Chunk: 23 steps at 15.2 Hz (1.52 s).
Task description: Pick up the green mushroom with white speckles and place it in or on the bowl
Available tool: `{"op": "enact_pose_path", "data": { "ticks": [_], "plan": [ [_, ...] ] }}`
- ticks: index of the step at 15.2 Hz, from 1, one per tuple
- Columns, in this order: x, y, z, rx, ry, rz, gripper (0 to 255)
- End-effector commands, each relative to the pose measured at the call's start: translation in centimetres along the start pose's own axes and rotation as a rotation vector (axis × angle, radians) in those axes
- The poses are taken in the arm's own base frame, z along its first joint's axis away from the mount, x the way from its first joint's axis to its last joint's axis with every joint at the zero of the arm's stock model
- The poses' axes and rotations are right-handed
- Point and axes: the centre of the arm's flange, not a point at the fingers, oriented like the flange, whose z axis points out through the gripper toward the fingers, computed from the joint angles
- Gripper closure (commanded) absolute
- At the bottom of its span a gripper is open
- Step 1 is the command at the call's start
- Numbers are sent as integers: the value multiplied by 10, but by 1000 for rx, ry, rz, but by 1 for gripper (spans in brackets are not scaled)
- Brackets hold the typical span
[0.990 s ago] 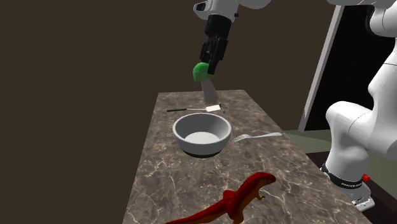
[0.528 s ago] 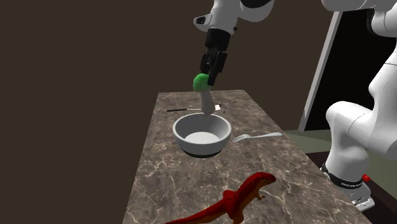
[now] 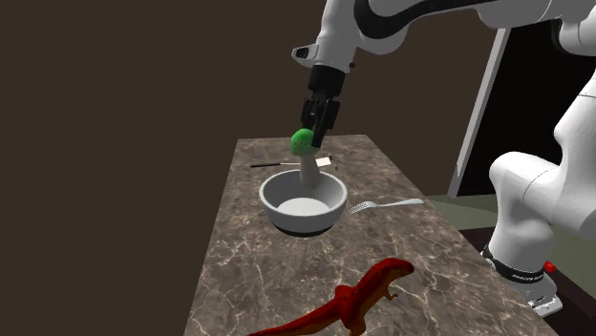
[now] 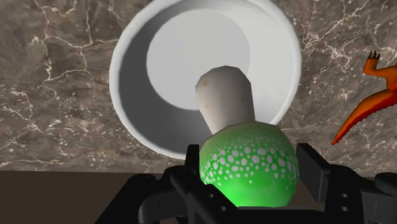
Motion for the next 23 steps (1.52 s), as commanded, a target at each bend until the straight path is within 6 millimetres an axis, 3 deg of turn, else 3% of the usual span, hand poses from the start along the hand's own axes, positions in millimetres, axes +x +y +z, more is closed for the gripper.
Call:
{"op": "enact_pose_path", "data": {
  "ticks": [1, 10, 11, 16, 20, 23],
  "plan": [
    [-3, 2, 10, 0, 1, 0, 255],
    [-5, 3, 14, 0, 1, 0, 255],
    [-5, 3, 14, 0, 1, 0, 0],
    [-5, 3, 15, 0, 1, 0, 0],
    [-5, 3, -36, 0, 1, 0, 0],
    [-5, 3, -36, 0, 1, 0, 0]
  ]
}}
